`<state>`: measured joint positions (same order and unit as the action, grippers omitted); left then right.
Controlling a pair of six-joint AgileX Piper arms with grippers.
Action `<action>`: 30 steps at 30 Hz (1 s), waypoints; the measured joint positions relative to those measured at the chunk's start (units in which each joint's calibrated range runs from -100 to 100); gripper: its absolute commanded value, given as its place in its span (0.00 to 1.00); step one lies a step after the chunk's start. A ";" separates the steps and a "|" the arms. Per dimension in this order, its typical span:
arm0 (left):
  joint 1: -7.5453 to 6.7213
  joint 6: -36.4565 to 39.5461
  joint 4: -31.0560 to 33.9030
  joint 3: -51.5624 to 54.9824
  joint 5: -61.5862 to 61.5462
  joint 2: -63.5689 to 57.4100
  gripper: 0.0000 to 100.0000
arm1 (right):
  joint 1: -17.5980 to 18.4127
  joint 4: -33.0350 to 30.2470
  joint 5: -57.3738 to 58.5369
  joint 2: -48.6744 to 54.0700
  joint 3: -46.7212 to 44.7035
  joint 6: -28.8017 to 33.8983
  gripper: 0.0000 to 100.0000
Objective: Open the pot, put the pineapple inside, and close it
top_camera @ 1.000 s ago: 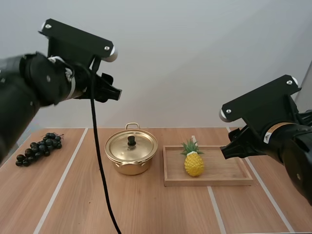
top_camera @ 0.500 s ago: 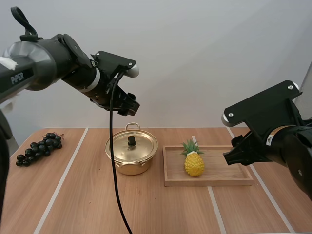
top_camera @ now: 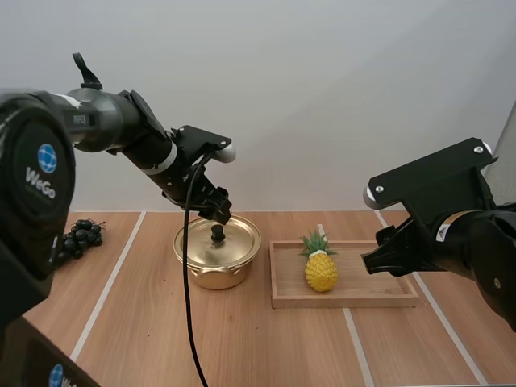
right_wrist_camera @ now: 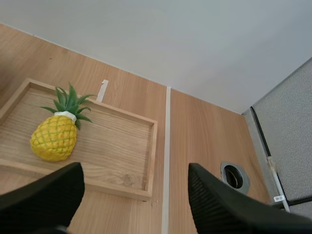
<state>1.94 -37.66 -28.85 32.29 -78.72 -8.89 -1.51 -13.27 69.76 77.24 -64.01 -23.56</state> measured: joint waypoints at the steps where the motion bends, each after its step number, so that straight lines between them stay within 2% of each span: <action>1: 0.00 -0.66 -0.78 -0.14 0.00 0.92 1.00 | 0.00 0.00 0.55 0.00 0.00 0.00 1.00; 6: 0.00 -1.79 -3.26 -2.13 0.19 4.43 1.00 | -0.05 0.10 1.24 0.00 0.00 0.00 1.00; 16: 0.00 -2.09 -4.16 -5.58 2.02 8.58 1.00 | -1.26 1.04 1.24 0.00 0.00 0.00 1.00; 20: 0.00 -2.58 -4.04 -6.53 -0.04 13.05 1.00 | -1.80 1.78 1.64 0.00 0.00 0.00 1.00; 30: 0.00 -2.88 -1.40 -6.66 -4.58 15.16 1.00 | -1.80 1.78 1.84 -1.16 0.00 0.00 1.00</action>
<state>1.94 -40.54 -30.25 25.63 -83.30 6.27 -3.31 -11.49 71.60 76.08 -64.01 -23.56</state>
